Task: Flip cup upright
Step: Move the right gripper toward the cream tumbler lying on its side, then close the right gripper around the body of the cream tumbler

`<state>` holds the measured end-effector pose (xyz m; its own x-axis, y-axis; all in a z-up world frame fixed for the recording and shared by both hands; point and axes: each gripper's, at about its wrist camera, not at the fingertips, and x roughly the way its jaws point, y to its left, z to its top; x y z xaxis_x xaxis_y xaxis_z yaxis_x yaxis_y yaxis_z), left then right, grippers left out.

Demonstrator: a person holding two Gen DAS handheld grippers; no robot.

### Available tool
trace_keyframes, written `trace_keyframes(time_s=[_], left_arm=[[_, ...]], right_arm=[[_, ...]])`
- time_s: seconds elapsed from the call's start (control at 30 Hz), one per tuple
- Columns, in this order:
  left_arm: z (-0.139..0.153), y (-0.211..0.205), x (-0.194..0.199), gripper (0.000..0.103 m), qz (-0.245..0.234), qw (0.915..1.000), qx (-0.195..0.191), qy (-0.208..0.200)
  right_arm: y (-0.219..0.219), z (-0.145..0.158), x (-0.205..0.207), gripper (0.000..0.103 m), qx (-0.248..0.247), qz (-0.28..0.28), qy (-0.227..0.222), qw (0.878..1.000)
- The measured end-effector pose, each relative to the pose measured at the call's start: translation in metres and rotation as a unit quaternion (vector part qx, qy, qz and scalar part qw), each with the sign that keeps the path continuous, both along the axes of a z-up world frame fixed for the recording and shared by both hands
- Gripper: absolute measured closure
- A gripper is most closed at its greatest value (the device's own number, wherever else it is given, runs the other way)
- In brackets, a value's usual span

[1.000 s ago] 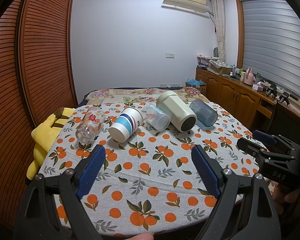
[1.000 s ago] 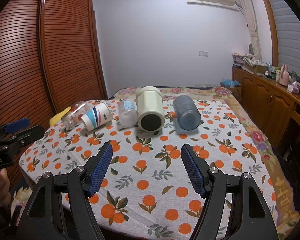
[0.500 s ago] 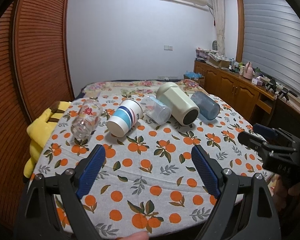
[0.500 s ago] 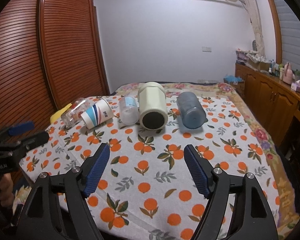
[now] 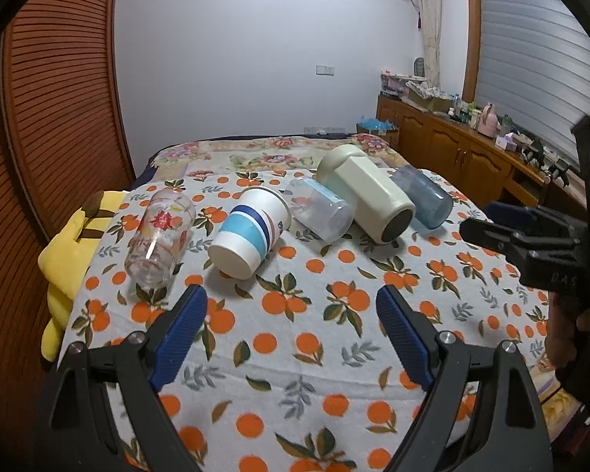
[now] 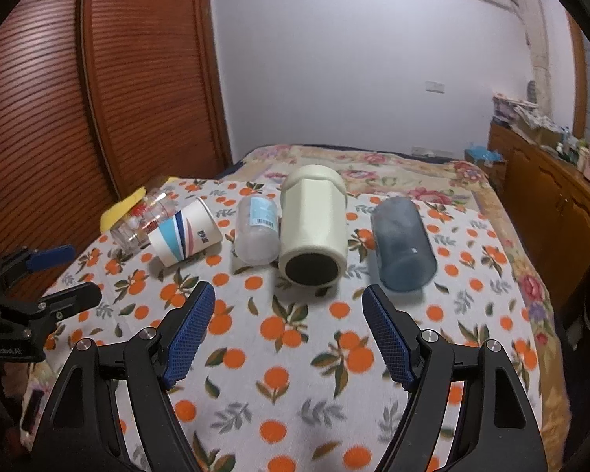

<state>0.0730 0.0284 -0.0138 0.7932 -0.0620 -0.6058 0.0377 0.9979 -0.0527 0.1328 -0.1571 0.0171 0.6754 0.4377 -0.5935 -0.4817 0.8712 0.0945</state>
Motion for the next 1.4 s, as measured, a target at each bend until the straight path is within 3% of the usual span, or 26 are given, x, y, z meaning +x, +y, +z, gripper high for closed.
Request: trace_keyframes(time_s=[0.43,0.73,1.4], left_arm=[[0.003,0.006,0.071,0.015,-0.024,0.9993,-0.006,0.028],[0.000,0.008,0.117,0.018,-0.034,0.9982,-0.017,0.047],[-0.004,0.016,0.134,0.018,-0.046,0.9967,-0.040,0.055]], right_arm=[[0.023,0.000,0.105,0.024,-0.025,0.019,0.085,0.996],[0.046,-0.016,0.165,0.024,-0.043,0.040,0.159,0.986],[0.077,-0.046,0.205,0.022,-0.120,0.043,0.220,0.967]])
